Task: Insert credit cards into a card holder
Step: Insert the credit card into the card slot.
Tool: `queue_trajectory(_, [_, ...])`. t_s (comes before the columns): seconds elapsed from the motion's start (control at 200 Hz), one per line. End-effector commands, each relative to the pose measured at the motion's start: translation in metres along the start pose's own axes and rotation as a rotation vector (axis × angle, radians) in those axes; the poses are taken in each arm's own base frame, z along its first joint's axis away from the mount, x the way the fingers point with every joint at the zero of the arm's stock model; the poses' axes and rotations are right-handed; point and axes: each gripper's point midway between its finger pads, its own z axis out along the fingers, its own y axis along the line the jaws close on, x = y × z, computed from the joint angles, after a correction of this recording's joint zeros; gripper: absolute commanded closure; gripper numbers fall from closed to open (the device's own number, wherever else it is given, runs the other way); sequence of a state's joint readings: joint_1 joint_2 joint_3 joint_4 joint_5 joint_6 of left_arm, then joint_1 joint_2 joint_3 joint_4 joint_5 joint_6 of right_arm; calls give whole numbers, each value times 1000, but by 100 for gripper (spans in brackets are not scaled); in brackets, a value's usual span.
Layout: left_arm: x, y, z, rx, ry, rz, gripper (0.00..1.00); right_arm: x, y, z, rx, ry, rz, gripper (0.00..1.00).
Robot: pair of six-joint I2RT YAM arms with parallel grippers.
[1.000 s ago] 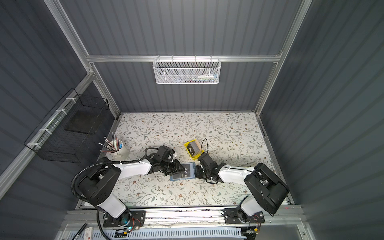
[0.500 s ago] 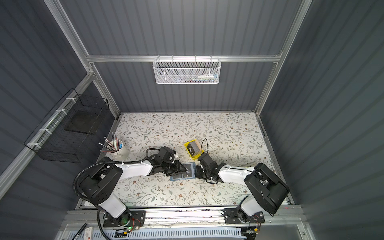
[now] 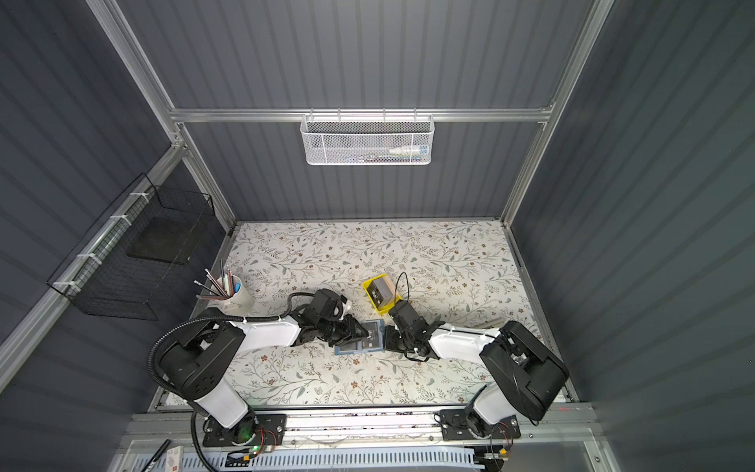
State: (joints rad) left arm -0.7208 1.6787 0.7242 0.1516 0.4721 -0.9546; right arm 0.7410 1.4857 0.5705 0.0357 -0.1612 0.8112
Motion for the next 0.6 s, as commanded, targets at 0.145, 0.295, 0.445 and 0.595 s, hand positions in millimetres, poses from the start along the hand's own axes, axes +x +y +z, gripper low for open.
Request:
queue_trajectory(0.145, [10, 15, -7, -93, 19, 36, 67, 1, -4, 0, 25, 7, 11, 84])
queue_trajectory(0.295, [7, 11, -21, -122, -14, 86, 63, 2, -5, 0, 31, 6, 11, 83])
queue_trajectory(0.445, [8, 9, -35, -143, -31, 120, 62, 3, -7, -1, 45, 3, 9, 84])
queue_trajectory(0.595, [9, 14, -46, -141, -52, 127, 62, 5, -8, -1, 51, 3, 9, 84])
